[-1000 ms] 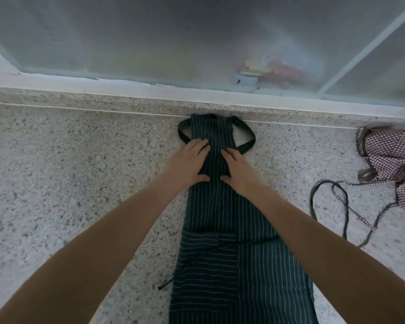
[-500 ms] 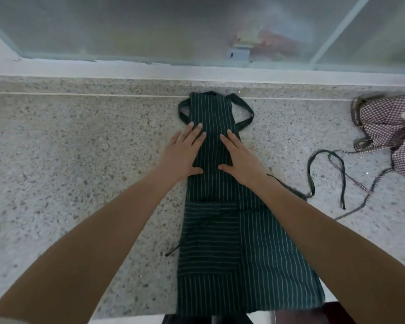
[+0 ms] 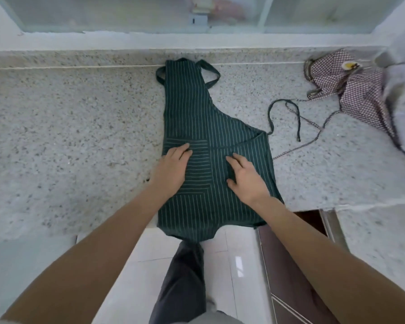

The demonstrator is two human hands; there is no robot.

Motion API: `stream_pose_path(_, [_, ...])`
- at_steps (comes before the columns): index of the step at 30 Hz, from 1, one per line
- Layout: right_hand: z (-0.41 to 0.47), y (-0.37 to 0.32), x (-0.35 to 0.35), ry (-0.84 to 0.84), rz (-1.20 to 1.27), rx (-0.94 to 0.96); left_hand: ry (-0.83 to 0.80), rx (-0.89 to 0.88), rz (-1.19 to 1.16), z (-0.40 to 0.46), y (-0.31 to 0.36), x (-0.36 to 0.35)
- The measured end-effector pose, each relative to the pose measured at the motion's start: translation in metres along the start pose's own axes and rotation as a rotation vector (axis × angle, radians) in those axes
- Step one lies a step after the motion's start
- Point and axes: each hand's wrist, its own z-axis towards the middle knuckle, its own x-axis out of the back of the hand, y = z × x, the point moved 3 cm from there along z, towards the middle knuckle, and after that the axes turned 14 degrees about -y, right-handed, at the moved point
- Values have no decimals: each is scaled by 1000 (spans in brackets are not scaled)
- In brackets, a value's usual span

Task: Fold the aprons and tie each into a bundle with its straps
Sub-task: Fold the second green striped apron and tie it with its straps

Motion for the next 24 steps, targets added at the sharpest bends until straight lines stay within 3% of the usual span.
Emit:
stream_pose_path(4, [-56, 12, -41, -107, 34, -42, -58, -39, 26, -60, 32, -42])
stream_pose_path(6, [-76, 18, -57, -123, 65, -90, -179, 33, 47, -80, 40, -60])
stream_pose_path(10, [-102, 27, -74, 53, 205, -239, -349, 130, 40, -94, 38, -73])
stream_pose_path(13, [-117, 42, -88, 395, 483, -440, -404, 144, -49, -90, 40, -68])
stream_pose_path(14, [-120, 47, -95, 438, 597, -511, -419, 152, -72, -88, 41, -67])
stream_pose_path(18, [-111, 61, -119, 287, 1138, -676, -417, 162, -104, -84, 42, -67])
stream_pose_path(20, [-103, 70, -126, 236, 1317, -621, -414, 163, -100, -84, 42, -69])
stream_pose_path(24, [-102, 78, -124, 296, 1542, -531, -404, 167, -103, -84, 42, -72])
